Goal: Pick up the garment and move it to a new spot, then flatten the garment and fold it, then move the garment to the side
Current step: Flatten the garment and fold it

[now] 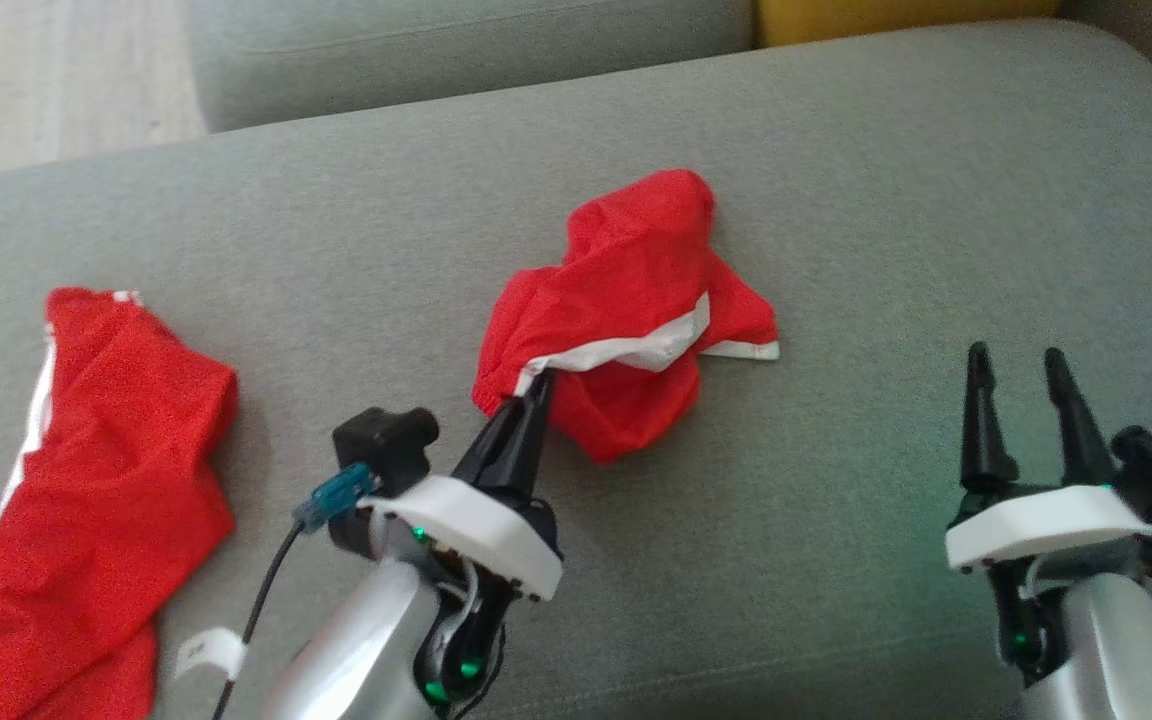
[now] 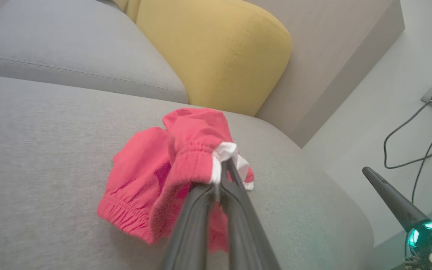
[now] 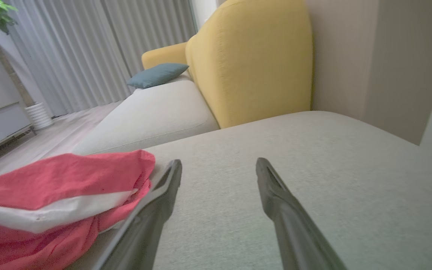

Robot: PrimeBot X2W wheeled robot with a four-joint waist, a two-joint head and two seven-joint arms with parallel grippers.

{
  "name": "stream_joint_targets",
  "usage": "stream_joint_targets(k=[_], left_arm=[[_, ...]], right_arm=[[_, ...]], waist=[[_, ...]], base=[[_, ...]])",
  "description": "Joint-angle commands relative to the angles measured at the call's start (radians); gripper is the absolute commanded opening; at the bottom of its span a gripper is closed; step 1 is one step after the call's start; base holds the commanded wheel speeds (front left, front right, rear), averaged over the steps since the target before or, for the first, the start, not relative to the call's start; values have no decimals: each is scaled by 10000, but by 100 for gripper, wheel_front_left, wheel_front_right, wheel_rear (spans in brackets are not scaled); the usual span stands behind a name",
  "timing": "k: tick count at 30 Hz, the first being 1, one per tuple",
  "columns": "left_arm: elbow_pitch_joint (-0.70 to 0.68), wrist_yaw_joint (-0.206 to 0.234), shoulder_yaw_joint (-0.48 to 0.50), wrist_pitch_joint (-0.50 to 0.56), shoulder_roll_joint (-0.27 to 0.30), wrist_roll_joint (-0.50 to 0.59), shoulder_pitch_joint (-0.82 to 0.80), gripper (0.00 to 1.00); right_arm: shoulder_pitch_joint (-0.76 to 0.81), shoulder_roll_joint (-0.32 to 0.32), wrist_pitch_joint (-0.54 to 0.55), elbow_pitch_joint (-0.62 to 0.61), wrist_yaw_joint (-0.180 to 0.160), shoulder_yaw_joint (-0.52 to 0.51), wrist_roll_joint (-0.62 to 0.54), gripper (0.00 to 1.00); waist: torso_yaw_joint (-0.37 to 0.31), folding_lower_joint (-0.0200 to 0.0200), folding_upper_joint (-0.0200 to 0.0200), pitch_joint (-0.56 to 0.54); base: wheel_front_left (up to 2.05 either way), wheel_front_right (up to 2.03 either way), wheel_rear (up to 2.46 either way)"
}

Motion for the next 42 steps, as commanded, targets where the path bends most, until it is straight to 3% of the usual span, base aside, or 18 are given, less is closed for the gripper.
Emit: stream_joint_targets(k=[1, 10, 20, 25, 31, 42], left_arm=[[-422, 3, 546, -122, 24, 216, -7, 0], [-519, 126, 1635, -123, 24, 1080, 429, 0], [-395, 261, 2232, -123, 24, 1773, 492, 0], [-171, 109, 2029, -123, 24, 2095, 364, 0], [15, -76, 1500, -124, 24, 2353, 119, 0], [-170, 1, 768, -124, 24, 2117, -226, 0]], right_arm=[[-228, -51, 54, -242, -7, 432, -32, 100], [-190, -51, 499, -61, -7, 1704, 175, 100], [-979, -51, 866, 654, -7, 2282, 380, 100], [-1795, -51, 1051, 1211, -7, 2116, 581, 100], [-3310, -51, 1631, 2707, -7, 1675, 1243, 100], [-5096, -51, 1956, 5464, -7, 991, 1082, 100]], waist=[[265, 0, 0, -118], [1049, 0, 0, -199], [1827, 0, 0, 133], [2112, 0, 0, 403], [2570, 0, 0, 915], [3068, 0, 0, 1393]], base=[[0, 0, 0], [0, 0, 0], [0, 0, 0], [0, 0, 0], [0, 0, 0], [0, 0, 0]])
